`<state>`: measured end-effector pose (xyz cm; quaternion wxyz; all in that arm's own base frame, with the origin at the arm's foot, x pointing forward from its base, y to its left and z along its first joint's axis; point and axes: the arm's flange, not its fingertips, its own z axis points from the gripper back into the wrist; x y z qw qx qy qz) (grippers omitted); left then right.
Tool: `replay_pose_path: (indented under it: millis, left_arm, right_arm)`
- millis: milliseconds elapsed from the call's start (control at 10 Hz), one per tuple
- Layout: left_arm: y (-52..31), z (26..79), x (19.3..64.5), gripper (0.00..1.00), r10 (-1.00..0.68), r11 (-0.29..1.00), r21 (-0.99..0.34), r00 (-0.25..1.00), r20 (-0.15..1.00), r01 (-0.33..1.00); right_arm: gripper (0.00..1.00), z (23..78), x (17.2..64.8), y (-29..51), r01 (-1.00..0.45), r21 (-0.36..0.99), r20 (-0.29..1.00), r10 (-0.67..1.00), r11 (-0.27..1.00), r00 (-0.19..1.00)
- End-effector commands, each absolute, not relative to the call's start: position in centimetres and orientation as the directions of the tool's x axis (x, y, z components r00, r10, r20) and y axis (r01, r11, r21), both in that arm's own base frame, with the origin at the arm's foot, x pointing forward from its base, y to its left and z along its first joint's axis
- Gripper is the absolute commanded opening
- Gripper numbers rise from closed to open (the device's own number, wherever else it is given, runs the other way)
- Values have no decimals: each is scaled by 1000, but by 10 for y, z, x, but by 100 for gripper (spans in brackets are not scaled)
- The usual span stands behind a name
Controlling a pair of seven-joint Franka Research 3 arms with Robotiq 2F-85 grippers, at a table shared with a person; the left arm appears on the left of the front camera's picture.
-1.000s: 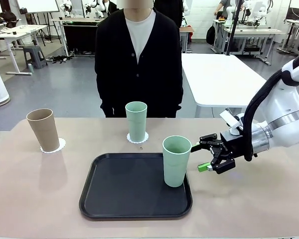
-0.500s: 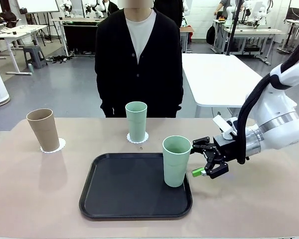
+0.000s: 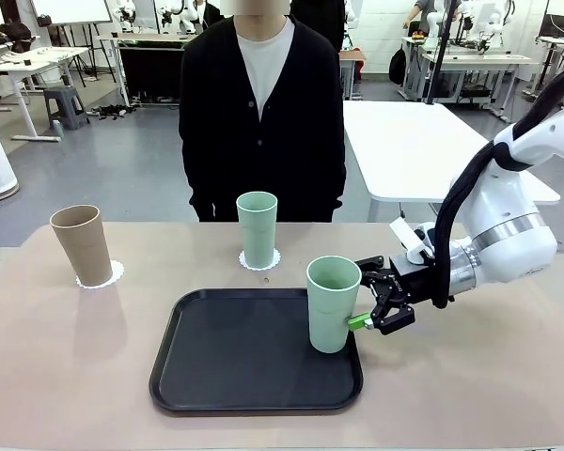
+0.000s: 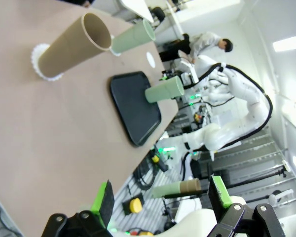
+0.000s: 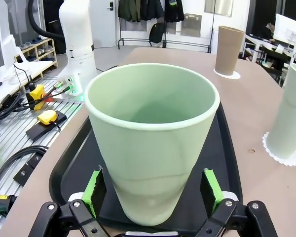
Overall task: Place coasters on the table and set cups on them.
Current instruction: Take one Reusable plastic cup from the Flat Tray and place it on a coaster set by the human.
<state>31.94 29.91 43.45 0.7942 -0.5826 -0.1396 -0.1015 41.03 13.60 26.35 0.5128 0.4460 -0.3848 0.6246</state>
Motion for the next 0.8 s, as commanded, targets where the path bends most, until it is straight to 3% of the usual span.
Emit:
replay_pose_path:
  millis: [0,700]
  left_arm:
    - [298,436,318,100,12,310,-898,943,332,312]
    - [298,436,318,100,12,310,-898,943,332,312]
  right_arm:
    - [100,253,416,152,-985,-31,955,286,-169,-79]
    - [98,245,414,169,-968,-17,976,205,-251,-70]
